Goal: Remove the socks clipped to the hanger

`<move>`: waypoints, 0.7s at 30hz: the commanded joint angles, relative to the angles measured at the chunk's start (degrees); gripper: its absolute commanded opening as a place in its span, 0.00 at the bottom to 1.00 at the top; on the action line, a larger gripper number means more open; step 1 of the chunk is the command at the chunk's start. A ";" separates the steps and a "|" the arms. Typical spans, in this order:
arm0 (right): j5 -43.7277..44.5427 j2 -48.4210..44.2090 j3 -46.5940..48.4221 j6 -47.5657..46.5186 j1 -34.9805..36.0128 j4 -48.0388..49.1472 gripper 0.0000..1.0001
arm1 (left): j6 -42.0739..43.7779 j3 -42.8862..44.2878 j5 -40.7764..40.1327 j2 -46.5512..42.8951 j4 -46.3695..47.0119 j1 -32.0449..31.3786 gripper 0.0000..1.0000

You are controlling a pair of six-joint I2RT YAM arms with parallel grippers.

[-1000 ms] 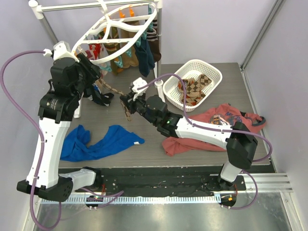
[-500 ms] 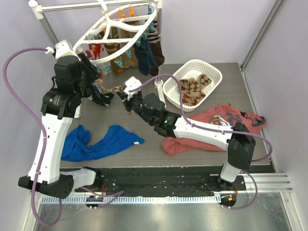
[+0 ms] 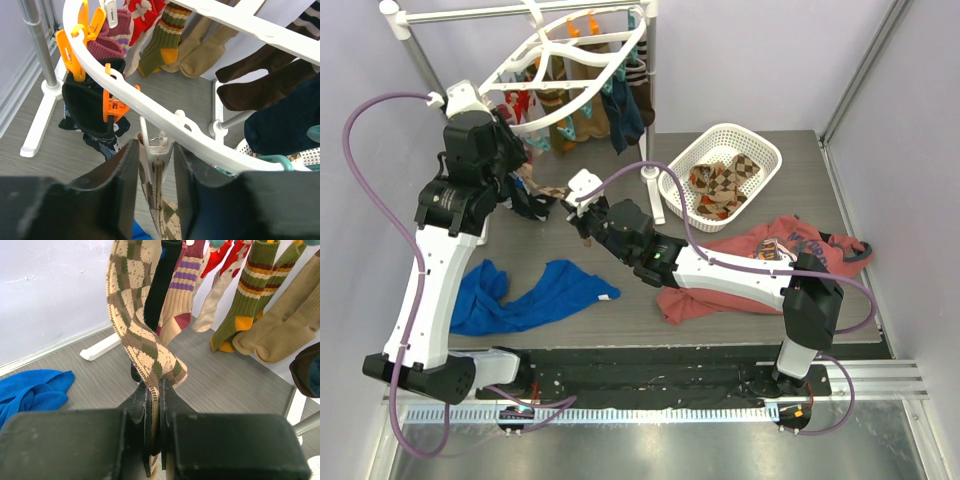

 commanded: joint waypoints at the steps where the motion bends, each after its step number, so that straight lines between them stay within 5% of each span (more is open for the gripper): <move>1: 1.03 -0.50 2.74 -0.82 0.55 2.51 0.01 | 1.64 -0.39 -0.48 -0.33 4.59 0.42 0.31; 7: 1.38 -0.94 1.08 -0.56 0.46 3.38 0.01 | 2.34 -0.48 0.92 -0.42 5.21 0.42 0.00; 19: 5.77 -4.01 -3.50 2.17 0.37 2.51 0.01 | 2.69 -2.24 3.47 -1.91 6.36 0.42 0.01; 20: 6.99 -4.62 -4.02 2.43 0.20 2.07 0.01 | 2.78 -2.41 3.74 -2.35 6.36 0.42 0.04; 21: 7.61 -5.24 -5.42 3.39 -0.50 1.20 0.01 | 2.96 -2.85 4.26 -2.61 6.53 0.42 0.21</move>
